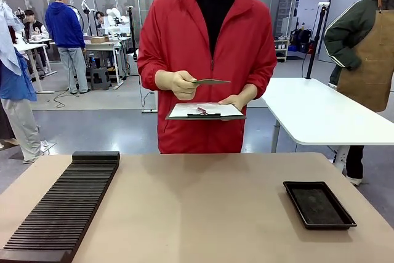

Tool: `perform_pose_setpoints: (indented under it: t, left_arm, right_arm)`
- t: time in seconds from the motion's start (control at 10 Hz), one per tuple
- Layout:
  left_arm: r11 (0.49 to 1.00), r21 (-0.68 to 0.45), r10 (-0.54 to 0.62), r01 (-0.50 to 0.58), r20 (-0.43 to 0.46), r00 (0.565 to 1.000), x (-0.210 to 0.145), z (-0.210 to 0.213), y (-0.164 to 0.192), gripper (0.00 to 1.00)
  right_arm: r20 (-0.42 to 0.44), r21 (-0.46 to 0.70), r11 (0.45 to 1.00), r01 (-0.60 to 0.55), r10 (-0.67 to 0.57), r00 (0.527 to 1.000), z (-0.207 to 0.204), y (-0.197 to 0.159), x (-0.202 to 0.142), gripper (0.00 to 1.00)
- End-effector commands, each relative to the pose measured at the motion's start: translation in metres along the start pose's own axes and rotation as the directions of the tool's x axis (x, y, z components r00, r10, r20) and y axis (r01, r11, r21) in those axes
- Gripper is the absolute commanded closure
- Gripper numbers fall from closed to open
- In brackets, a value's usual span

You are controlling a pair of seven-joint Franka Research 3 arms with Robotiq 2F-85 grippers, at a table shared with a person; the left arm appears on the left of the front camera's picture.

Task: Inspect the PCB.
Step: Pick up the Blank PCB that the human is holding.

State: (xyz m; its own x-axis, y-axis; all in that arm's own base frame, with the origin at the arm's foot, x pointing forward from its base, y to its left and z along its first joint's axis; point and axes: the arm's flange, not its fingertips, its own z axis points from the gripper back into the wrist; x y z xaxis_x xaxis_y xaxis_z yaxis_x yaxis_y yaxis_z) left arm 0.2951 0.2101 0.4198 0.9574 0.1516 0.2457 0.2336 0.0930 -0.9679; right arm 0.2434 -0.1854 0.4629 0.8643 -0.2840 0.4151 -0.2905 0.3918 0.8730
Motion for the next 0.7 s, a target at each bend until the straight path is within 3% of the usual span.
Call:
perform_pose_setpoints:
  t: [0.0,0.6]
  left_arm:
    - [1.000,0.012,0.004,-0.004,-0.006,1.000,0.0007,-0.0001,-0.0062,0.00]
    - [1.000,0.012,0.004,-0.004,-0.006,1.000,0.0007,-0.0001,-0.0062,0.00]
  right_arm:
    - [0.009,0.014,1.000,-0.020,0.020,1.000,0.0013,0.0009,0.0014,0.00]
    - [0.009,0.014,1.000,-0.020,0.020,1.000,0.0013,0.0009,0.0014,0.00]
